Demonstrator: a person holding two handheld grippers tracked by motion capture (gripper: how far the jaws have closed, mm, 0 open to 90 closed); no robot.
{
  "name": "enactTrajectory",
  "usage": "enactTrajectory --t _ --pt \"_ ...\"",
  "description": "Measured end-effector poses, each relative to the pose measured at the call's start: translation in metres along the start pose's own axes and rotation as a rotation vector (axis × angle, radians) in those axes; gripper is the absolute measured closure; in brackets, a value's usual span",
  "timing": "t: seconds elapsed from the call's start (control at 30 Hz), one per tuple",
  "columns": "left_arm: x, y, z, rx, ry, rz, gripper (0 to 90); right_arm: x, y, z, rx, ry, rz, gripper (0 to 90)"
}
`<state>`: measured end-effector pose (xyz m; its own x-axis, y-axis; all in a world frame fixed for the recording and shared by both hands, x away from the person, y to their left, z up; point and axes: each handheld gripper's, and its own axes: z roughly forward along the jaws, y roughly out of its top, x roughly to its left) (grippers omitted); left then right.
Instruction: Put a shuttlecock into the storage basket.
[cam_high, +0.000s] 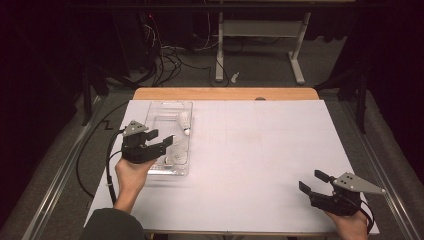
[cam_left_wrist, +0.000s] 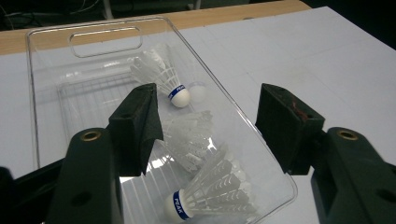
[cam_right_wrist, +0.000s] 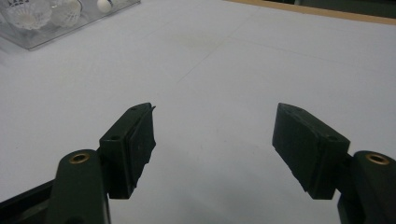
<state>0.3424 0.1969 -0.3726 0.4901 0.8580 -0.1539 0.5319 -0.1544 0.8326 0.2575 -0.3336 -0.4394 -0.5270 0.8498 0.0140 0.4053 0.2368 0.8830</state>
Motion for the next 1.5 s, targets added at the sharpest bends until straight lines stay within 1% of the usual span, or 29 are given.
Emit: enactTrajectory --t 0.3,0.67,1.1,1.5 --pt "-0.001 -0.005 -0.003 -0.002 -0.006 0.0 39.1 0.0 0.0 0.0 -0.001 0.0 0.001 30.1" --pt "-0.002 -0.01 -0.009 -0.017 -0.003 0.0 38.6 0.0 0.0 0.0 -0.001 0.0 0.002 30.1" --pt "-0.004 -0.015 -0.017 -0.037 -0.011 -0.003 37.4 0.0 0.0 0.0 -0.001 0.0 0.002 30.1" --pt "-0.004 -0.023 -0.023 -0.043 -0.011 -0.006 37.1 0.0 0.0 0.0 -0.002 0.0 0.0 30.1"
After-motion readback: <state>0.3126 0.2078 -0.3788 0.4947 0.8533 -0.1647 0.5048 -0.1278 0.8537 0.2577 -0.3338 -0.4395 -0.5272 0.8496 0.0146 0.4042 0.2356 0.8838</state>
